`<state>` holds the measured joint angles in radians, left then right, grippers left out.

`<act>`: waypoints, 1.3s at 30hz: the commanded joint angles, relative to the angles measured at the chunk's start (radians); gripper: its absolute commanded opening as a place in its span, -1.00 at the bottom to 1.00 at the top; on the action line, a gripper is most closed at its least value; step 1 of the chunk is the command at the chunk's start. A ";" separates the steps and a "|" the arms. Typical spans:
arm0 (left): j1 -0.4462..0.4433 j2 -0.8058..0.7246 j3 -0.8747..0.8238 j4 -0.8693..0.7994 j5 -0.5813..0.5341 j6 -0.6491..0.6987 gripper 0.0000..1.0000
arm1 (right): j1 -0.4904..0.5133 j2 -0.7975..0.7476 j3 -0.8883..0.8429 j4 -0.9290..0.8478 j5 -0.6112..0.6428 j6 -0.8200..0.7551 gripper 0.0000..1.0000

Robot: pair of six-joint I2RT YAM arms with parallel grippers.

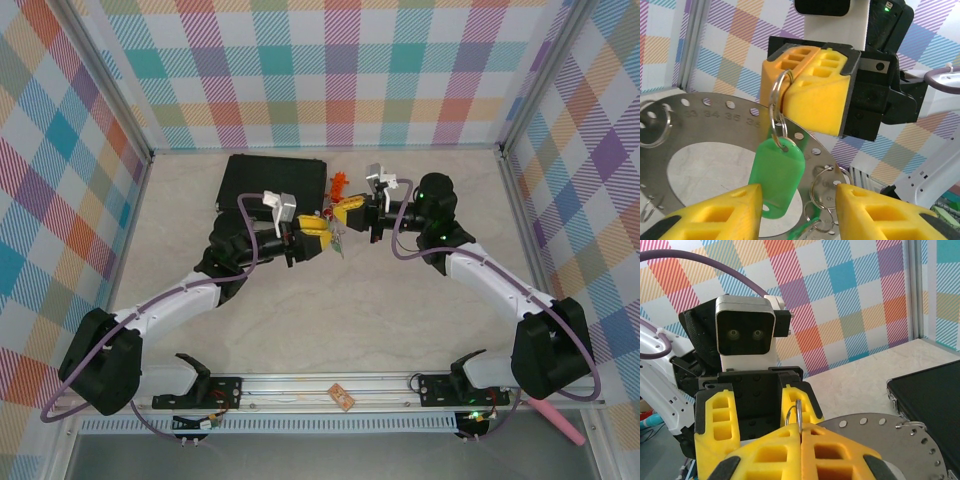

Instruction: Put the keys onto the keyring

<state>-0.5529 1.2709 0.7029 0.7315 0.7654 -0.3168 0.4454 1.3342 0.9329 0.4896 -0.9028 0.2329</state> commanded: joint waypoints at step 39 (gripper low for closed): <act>-0.033 0.021 0.067 -0.160 0.072 0.134 -1.00 | -0.004 0.018 -0.026 0.241 -0.005 0.143 -1.00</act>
<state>-0.5617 1.2720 0.7498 0.6250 0.7597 -0.1959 0.4454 1.3701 0.9009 0.6285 -0.9405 0.3580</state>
